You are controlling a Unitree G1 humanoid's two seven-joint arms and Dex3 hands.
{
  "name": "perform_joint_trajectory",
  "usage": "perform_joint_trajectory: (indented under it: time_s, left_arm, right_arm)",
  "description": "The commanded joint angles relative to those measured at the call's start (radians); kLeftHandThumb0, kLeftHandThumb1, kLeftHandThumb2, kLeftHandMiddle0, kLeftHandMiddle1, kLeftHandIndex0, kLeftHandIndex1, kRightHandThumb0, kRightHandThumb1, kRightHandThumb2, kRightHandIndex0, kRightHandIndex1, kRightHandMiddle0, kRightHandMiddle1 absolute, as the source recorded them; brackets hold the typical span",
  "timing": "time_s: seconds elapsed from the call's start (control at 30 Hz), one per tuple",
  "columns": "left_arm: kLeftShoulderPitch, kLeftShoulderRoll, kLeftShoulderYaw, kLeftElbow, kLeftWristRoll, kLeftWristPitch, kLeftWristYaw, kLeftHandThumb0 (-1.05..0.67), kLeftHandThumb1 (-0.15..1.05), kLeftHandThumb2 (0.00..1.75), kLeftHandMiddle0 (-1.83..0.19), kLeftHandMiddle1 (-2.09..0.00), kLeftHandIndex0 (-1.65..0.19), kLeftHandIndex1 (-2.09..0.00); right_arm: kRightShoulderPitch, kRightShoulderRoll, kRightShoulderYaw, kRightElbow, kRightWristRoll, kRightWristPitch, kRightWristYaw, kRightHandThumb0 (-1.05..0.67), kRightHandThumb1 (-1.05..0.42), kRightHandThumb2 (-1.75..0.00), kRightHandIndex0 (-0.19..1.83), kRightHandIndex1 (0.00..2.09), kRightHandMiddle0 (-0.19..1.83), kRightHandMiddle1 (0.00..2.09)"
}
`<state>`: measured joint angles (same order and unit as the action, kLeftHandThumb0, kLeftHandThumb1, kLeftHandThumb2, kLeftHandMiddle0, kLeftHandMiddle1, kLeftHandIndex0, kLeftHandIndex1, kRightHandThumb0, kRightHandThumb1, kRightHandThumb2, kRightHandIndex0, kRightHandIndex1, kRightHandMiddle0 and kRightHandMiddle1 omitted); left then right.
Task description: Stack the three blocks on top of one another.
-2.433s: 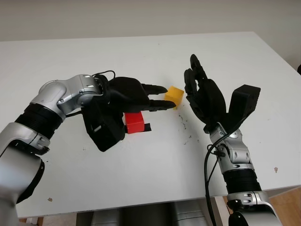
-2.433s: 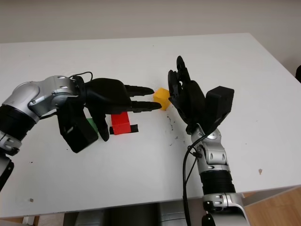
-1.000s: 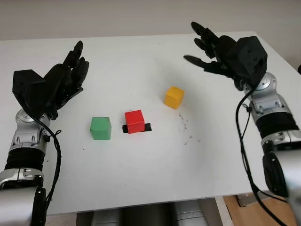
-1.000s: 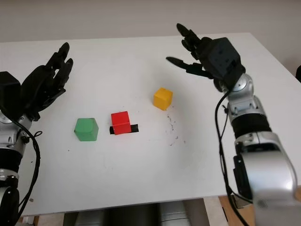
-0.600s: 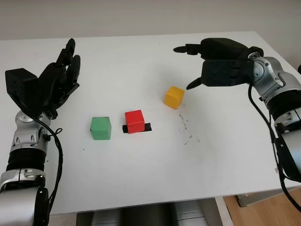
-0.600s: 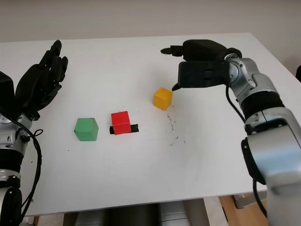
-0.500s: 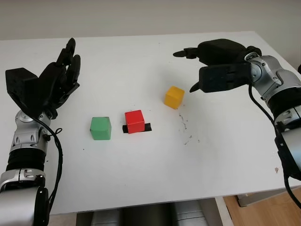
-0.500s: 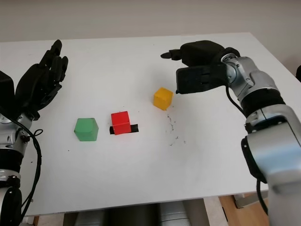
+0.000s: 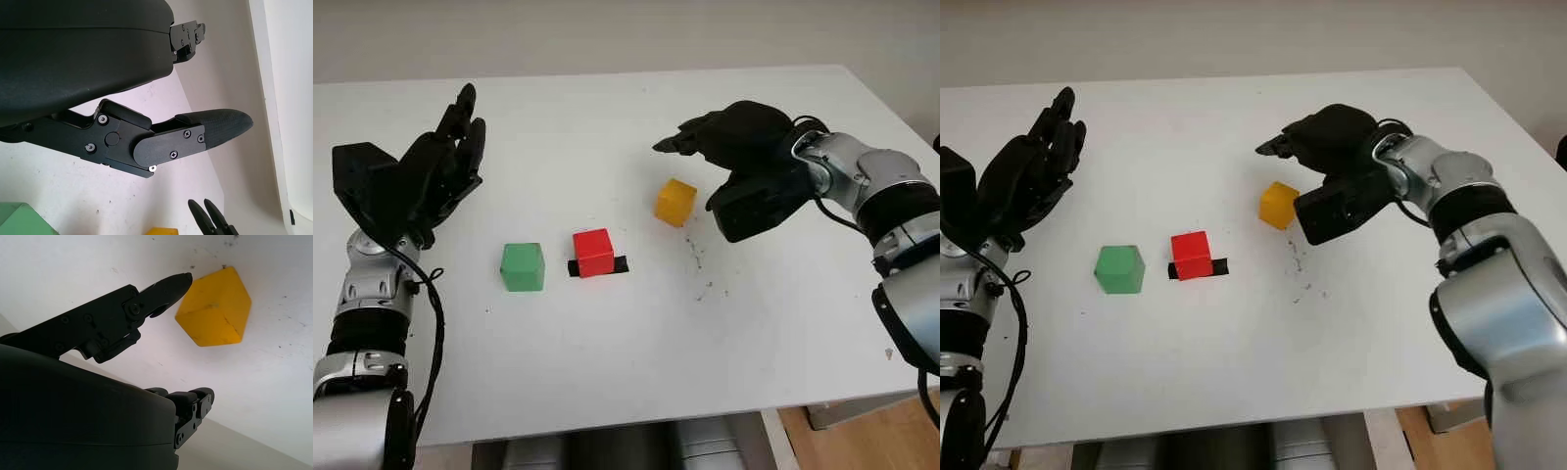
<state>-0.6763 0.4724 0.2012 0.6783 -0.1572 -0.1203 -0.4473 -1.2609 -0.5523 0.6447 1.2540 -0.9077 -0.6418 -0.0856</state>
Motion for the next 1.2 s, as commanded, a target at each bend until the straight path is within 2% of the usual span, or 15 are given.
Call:
perform_joint_trajectory:
  time_s: [0.0,0.47,0.8,1.17]
  left_arm:
    - [-0.030,0.012,-0.002,0.008,0.007,-0.010,-0.001,-0.75,1.05,0.67,0.19,0.00,0.19,0.00]
    - [-0.063,0.015,-0.012,0.091,0.030,-0.062,-0.008,-0.76,1.05,0.67,0.19,0.00,0.19,0.00]
    - [-0.061,0.020,-0.016,0.092,0.044,-0.079,-0.013,-0.74,1.05,0.67,0.19,0.00,0.19,0.00]
    - [-0.052,0.022,-0.020,0.085,0.051,-0.083,-0.017,-0.72,1.05,0.68,0.19,0.00,0.19,0.00]
  right_arm:
    - [-0.015,0.013,0.009,0.012,-0.004,-0.009,-0.026,-0.45,-0.82,-0.06,0.31,0.09,0.33,0.10]
    - [0.010,0.066,0.006,0.047,0.022,0.002,-0.046,-0.42,-0.83,-0.05,0.36,0.10,0.44,0.13]
    - [0.013,0.055,0.023,0.048,0.007,0.016,-0.049,-0.34,-0.85,-0.06,0.40,0.11,0.54,0.18]
    - [0.004,0.033,0.052,0.047,-0.018,0.030,-0.059,-0.33,-0.87,-0.06,0.42,0.09,0.55,0.15]
